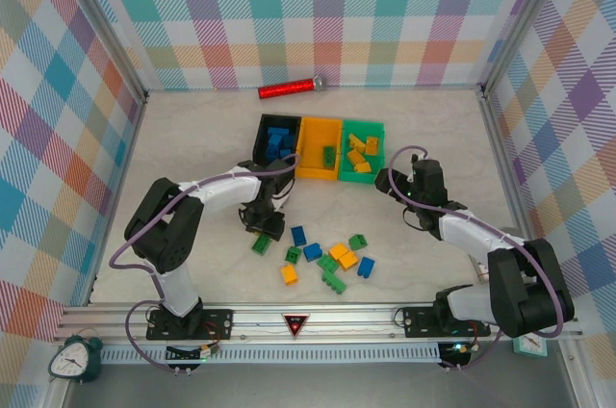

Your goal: Sort the legos into containers by color

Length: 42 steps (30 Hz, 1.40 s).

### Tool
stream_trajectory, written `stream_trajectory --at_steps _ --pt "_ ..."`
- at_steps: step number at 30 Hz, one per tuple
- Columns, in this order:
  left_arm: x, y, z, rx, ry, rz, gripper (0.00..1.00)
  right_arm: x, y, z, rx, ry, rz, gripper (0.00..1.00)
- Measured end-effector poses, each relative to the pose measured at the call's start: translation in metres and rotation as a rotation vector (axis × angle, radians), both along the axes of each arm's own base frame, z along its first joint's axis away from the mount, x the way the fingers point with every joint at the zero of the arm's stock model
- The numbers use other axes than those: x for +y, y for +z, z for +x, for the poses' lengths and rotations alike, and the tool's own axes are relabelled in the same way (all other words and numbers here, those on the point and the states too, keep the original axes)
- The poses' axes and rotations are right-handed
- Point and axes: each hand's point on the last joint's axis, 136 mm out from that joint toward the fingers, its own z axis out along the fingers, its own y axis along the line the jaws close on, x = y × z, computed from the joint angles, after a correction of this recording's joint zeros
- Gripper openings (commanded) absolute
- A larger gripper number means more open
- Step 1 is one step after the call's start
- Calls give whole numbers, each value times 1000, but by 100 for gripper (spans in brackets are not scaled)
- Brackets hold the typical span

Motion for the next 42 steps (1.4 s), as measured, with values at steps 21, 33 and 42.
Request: stream_trajectory --at_steps 21,33,42 --pt "-89 123 142 -420 115 -274 17 0 0 1 2 0 -1 77" --pt "-146 128 273 -607 142 -307 18 -1 0 1 3 -4 -4 77" --pt "-139 97 275 -556 139 -262 77 -1 1 1 0 -6 -5 77"
